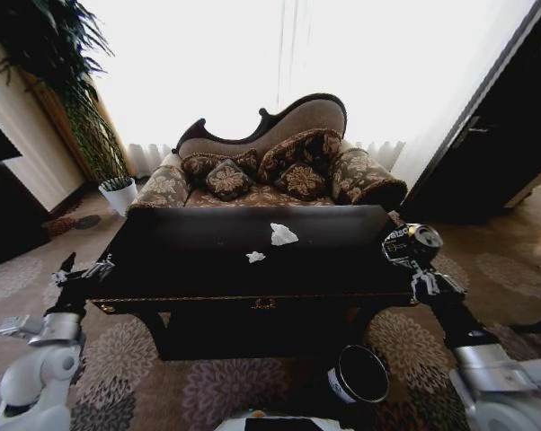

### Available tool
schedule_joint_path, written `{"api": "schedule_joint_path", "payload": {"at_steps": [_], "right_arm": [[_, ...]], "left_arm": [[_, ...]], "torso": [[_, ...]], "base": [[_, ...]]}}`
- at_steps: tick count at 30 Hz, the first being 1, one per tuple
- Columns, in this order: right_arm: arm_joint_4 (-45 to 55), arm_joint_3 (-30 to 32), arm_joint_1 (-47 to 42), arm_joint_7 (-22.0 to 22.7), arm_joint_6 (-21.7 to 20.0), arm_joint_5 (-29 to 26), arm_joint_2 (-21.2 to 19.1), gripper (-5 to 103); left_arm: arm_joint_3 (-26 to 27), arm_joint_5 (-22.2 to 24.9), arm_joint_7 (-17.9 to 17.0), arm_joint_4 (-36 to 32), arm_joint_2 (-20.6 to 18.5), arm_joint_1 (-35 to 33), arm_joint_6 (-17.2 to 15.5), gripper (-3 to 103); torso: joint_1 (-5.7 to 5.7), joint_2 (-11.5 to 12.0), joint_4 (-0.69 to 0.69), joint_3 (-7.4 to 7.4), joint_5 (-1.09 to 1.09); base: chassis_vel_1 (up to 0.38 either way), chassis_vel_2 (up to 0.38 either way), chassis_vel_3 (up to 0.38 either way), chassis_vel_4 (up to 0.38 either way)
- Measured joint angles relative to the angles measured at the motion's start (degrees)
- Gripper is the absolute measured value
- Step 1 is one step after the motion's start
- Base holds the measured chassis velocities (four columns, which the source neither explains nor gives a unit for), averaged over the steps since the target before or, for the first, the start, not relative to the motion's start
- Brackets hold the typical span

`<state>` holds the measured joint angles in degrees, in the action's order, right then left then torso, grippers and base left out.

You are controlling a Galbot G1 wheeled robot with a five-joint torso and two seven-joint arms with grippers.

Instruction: Move to the front of the table and place the trash on the table into the trash bin.

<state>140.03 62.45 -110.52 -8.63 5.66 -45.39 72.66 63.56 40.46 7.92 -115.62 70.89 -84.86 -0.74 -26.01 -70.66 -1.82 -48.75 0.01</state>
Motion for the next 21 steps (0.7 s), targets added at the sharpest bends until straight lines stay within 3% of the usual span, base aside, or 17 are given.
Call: {"api": "schedule_joint_path", "payload": {"at_steps": [5,10,21], "right_arm": [[-5.84,0.45,-3.4,1.53,8.24,8.42,2.49,0],[-10.81,-0.55,-5.69,1.52,13.18,12.96,3.93,0],[-19.5,-6.68,-5.76,-1.72,18.78,16.61,5.62,0]], "left_arm": [[-1.18,0.43,0.06,1.84,-0.5,1.99,0.03,100],[-2.86,0.42,0.13,3.92,-1.12,3.79,0.03,100],[-5.51,-0.34,0.23,6.3,-1.58,6.41,-0.03,100]], "torso": [[0.0,0.0,-0.05,0.0,0.0],[0.0,0.0,-0.04,0.0,0.0],[0.0,0.0,-0.05,0.0,0.0]], "base": [[0.0,0.0,0.0,0.0],[0.0,0.0,0.0,0.0],[0.0,0.0,0.0,0.0]]}}
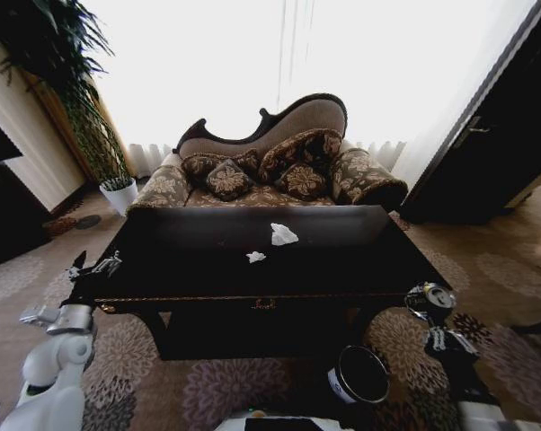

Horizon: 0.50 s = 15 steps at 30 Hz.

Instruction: Move to the front of the table and place the trash on the table into the trash bin.

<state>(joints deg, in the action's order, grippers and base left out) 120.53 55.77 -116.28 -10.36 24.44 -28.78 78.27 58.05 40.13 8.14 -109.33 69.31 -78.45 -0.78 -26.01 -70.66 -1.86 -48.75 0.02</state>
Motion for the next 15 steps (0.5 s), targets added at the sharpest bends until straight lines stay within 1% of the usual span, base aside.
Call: {"api": "schedule_joint_path", "payload": {"at_steps": [2,4,5,7,8,11,12,15], "right_arm": [[-2.16,-0.96,0.53,-0.56,0.67,0.93,-0.04,0],[-7.98,-3.28,1.53,-2.0,2.48,2.79,-0.15,0],[-7.98,-3.28,1.53,-2.0,2.48,2.79,-0.15,0],[-12.88,-4.97,2.62,-2.9,3.63,4.22,-0.34,0],[-12.88,-4.97,2.62,-2.9,3.63,4.22,-0.34,0],[-19.14,-7.72,4.41,-3.32,3.93,4.93,-0.83,0],[-19.14,-7.72,4.41,-3.32,3.93,4.93,-0.83,0],[-24.86,-9.96,6.44,-3.72,4.3,5.98,-1.22,0]], "left_arm": [[-0.04,-0.11,0.01,0.13,-0.04,0.14,-0.02,100],[0.02,-0.26,0.05,0.28,-0.06,0.17,-0.09,100],[0.02,-0.26,0.05,0.28,-0.06,0.17,-0.09,100],[0.26,-0.56,0.13,0.4,-0.03,-0.06,-0.1,100],[0.26,-0.56,0.13,0.4,-0.03,-0.06,-0.1,100],[0.57,-0.84,0.17,0.4,0.15,-0.52,-0.11,100],[0.57,-0.84,0.17,0.4,0.15,-0.52,-0.11,100],[0.73,-1.07,0.2,-0.06,0.24,-0.99,-0.26,100]], "torso": [[0.0,0.0,0.01,0.0,0.0],[0.0,0.0,0.0,0.0,0.0],[0.0,0.0,0.0,0.0,0.0],[0.0,0.0,0.0,0.0,0.0],[0.0,0.0,0.0,0.0,0.0],[0.0,0.0,0.01,0.0,0.0],[0.0,0.0,0.01,0.0,0.0],[0.0,-0.01,0.0,0.0,-0.01]], "base": [[0.0,0.0,0.0,0.0],[0.0,0.0,0.0,0.0],[0.0,0.0,0.0,0.0],[0.0,0.0,0.0,0.0],[0.0,0.0,0.0,0.0],[0.0,0.0,0.0,0.0],[0.0,0.0,0.0,0.0],[0.0,0.0,0.0,0.0]]}}
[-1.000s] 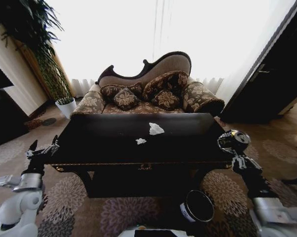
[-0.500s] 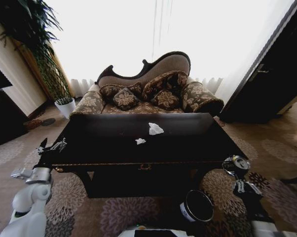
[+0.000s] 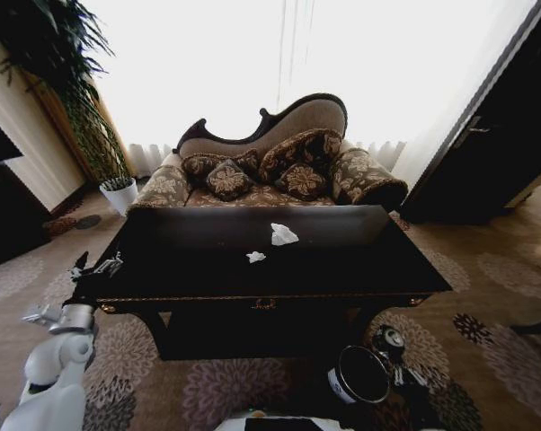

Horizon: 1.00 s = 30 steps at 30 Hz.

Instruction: Move to the front of the table and place the trash on the table into the trash bin.

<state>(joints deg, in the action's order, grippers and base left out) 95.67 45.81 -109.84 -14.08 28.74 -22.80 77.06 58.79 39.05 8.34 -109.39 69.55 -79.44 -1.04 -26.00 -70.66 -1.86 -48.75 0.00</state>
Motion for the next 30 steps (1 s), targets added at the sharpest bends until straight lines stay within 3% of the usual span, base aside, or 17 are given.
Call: {"api": "schedule_joint_path", "payload": {"at_steps": [13,22,30], "right_arm": [[-23.79,-6.28,13.78,-0.09,0.2,5.61,-4.65,0],[-35.63,-9.96,22.64,1.35,-4.05,9.67,-7.02,0],[-48.88,-12.24,29.02,3.19,-4.34,12.91,-10.48,0]], "left_arm": [[3.84,0.42,0.0,-4.41,-0.32,-3.57,-1.43,100],[6.01,1.56,-0.2,-6.99,-0.34,-5.3,-2.38,100],[7.08,1.56,-0.35,-8.26,0.36,-6.56,-2.43,100]], "torso": [[0.0,0.0,0.01,0.0,0.01],[0.0,0.0,0.02,0.0,0.01],[0.0,0.0,0.0,0.0,0.01]], "base": [[0.0,0.0,0.0,0.0],[0.0,0.0,0.0,0.0],[0.0,0.0,0.0,0.0]]}}
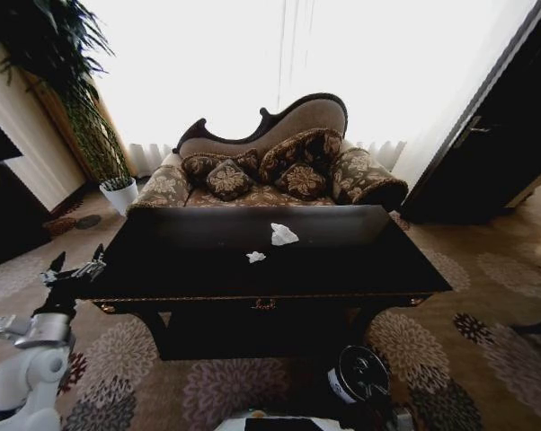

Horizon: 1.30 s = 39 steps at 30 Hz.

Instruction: Move to the front of the table and place the trash on the table into the trash bin.

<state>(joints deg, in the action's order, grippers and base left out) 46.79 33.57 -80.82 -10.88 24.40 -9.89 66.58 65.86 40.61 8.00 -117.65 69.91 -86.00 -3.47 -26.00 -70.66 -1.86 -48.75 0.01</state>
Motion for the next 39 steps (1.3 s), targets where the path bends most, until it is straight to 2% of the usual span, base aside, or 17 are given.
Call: {"api": "schedule_joint_path", "payload": {"at_steps": [5,19,22,23,25,28,31,32,33,35,37,38,39], "right_arm": [[-5.58,-1.04,3.88,0.31,-0.44,0.19,-1.81,0],[-12.0,-3.89,9.41,0.1,-2.79,0.87,-1.87,-1],[-10.87,-4.04,7.89,-1.18,-4.03,0.64,-1.51,10],[-10.87,-4.04,7.89,-1.18,-4.03,0.64,-1.51,10],[-9.83,-4.1,7.45,-1.8,-4.09,-0.13,-1.29,20],[-8.6,-4.25,7.0,-2.27,-4.06,-0.88,-1.04,25],[-7.21,-4.46,6.37,-2.38,-3.99,-1.87,-0.83,41],[-7.09,-4.46,6.31,-2.38,-3.96,-1.9,-0.81,41],[-6.71,-4.47,6.07,-2.38,-3.92,-1.97,-0.73,52],[-6.35,-4.45,5.8,-2.38,-3.9,-1.99,-0.61,52],[-4.38,-4.25,4.38,-2.3,-4.03,-2.15,-0.01,63],[1.04,-3.75,1.18,-2.17,-3.76,-2.23,1.73,80],[1.04,-3.75,1.18,-2.17,-3.76,-2.23,1.73,80]], "left_arm": [[1.17,0.27,-0.01,-1.66,0.24,-1.19,-0.23,100],[5.16,2.26,-0.07,-5.27,0.06,-4.16,-0.65,100],[5.35,2.29,-0.08,-5.33,0.09,-4.41,-0.66,100],[5.35,2.29,-0.08,-5.33,0.09,-4.41,-0.66,100],[5.22,2.18,-0.08,-5.37,0.27,-4.49,-0.66,100],[4.95,1.99,-0.09,-5.61,0.48,-4.56,-0.66,100],[4.8,1.89,-0.09,-5.91,0.63,-4.65,-0.67,100],[4.8,1.89,-0.09,-5.94,0.63,-4.68,-0.68,100],[4.85,1.9,-0.09,-5.96,0.62,-4.75,-0.68,100],[4.94,1.91,-0.09,-5.96,0.58,-4.76,-0.68,100],[4.99,1.99,-0.09,-5.74,0.48,-4.62,-0.68,100],[4.63,2.06,-0.09,-5.18,0.54,-3.87,-0.68,100],[4.63,2.06,-0.09,-5.18,0.54,-3.87,-0.68,100]], "torso": [[0.0,0.0,-0.01,0.0,0.0],[-0.01,0.0,0.02,0.0,0.01],[0.0,0.0,-0.04,0.0,0.0],[0.0,0.0,-0.04,0.0,0.0],[0.0,0.0,-0.01,0.0,0.02],[0.0,0.0,0.01,0.0,-0.01],[-0.01,0.0,-0.01,0.0,0.01],[0.0,0.0,-0.01,0.0,0.0],[0.0,0.0,0.0,0.0,0.02],[0.0,0.0,0.01,0.0,0.02],[0.0,0.0,0.0,0.0,0.0],[0.0,0.0,-0.01,0.0,-0.01],[0.0,0.0,-0.01,0.0,-0.01]], "base": [[0.0,0.0,0.0,0.0],[0.0,0.0,0.0,0.0],[0.0,0.0,0.0,0.0],[0.0,0.0,0.0,0.0],[0.0,0.0,0.0,0.0],[0.0,0.0,0.0,0.0],[0.0,0.0,0.0,0.0],[0.0,0.0,0.0,0.0],[0.0,0.0,0.0,0.0],[0.0,0.0,0.0,0.0],[0.0,0.0,0.0,0.0],[0.0,0.0,0.0,0.0],[0.0,0.0,0.0,0.0]]}}
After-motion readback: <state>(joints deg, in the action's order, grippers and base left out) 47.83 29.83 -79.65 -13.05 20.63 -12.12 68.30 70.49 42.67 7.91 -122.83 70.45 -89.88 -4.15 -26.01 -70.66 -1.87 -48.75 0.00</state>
